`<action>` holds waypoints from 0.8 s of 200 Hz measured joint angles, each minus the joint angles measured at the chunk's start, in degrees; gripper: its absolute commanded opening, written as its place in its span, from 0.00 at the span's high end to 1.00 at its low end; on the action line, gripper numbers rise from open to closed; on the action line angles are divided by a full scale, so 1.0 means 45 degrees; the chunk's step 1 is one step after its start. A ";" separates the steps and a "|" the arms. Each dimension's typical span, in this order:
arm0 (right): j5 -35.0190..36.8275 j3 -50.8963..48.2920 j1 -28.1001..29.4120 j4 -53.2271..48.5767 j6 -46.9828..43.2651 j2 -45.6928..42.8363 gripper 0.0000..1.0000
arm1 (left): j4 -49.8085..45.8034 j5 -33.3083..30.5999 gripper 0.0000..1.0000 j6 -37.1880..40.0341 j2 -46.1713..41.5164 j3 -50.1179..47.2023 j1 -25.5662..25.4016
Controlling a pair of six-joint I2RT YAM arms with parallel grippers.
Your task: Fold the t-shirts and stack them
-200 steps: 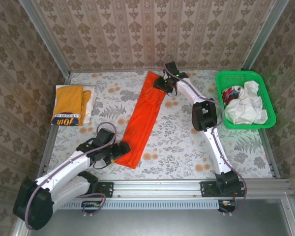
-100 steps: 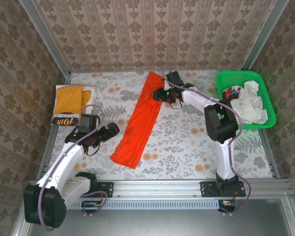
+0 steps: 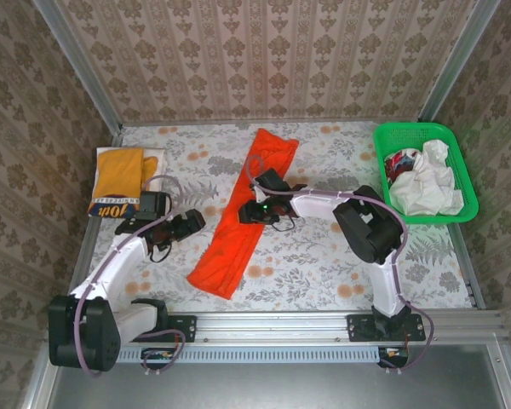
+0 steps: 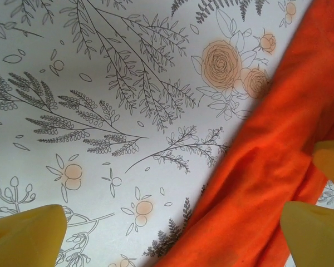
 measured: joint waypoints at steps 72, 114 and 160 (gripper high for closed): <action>-0.0121 0.0083 -0.2778 -0.1069 -0.1336 -0.0248 0.51 | 0.0962 0.0306 0.00 0.0005 0.1234 0.0189 -0.0491; -0.0019 0.0457 -0.3225 -0.1637 -0.2331 -0.0233 0.47 | 0.1685 0.0228 0.00 -0.0141 0.1676 0.0248 -0.1613; 0.1389 -0.2191 -0.2429 -0.0928 -0.4085 -0.3075 0.40 | 0.2501 0.0170 0.00 -0.0005 0.2011 0.0398 -0.1749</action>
